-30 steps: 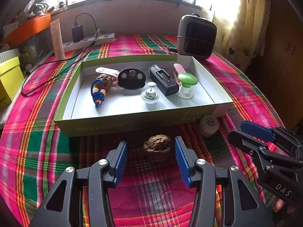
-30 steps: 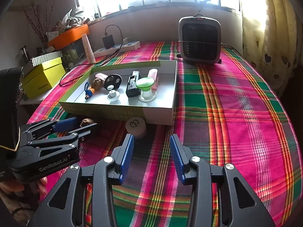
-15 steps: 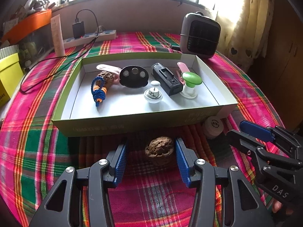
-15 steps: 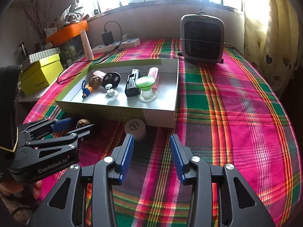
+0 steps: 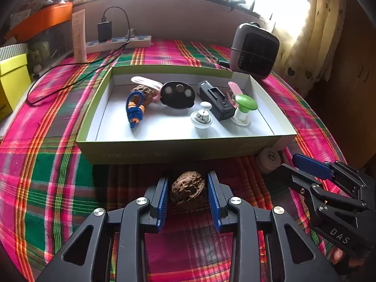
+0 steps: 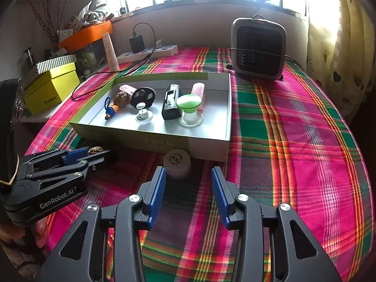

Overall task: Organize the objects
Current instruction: 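Close left tool on the walnut while right tool approaches the white round puck, then close right tool on the white round puck while left tool holds the walnut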

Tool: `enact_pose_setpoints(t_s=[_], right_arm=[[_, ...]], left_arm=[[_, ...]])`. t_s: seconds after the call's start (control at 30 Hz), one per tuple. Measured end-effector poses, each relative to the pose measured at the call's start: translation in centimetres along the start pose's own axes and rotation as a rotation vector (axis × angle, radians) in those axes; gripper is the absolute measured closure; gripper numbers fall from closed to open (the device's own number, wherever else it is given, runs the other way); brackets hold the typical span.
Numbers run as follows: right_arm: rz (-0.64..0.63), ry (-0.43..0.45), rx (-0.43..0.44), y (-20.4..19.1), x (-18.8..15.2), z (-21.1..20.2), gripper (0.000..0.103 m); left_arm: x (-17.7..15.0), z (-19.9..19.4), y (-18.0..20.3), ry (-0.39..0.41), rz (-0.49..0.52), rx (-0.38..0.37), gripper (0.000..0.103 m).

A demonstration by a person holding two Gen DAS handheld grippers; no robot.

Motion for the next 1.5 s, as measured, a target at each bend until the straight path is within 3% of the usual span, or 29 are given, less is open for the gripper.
enact_pose_setpoints(t_s=[0.53,0.63,0.97,1.1,1.5], right_arm=[[-0.042,-0.038,-0.018,-1.3,0.9,1.8,0.062],[-0.034,-0.054,-0.065,-0.9,0.9,2.3,0.062],[-0.001,-0.058,-0.055,-0.5,1.0,2.3,0.062],[0.006,-0.050,-0.045,-0.5,1.1,2.2,0.072],[-0.003,-0.046,-0.023,-1.0,1.1,2.0,0.074]], left_arm=[[-0.1,-0.3,-1.5,0.004,-0.024,0.004,0.074],[-0.1,-0.3,-1.5,0.004,-0.026,0.003,0.074],[0.0,-0.3,-1.9,0.003,-0.026,0.008,0.074],[0.0,-0.3,-1.9,0.003,-0.029,0.009,0.074],[0.2,-0.5,-1.8,0.005,-0.024,0.011,0.074]])
Point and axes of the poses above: each gripper's, at about its wrist camera, not at the fingertips, and z roughly the way its jaws point, y to its right, x to its top, the point moved 10 cm from there along z, roughly the way its jaws point, and after that the axes turned 5 degrees about -y, right-handed, at the moved point
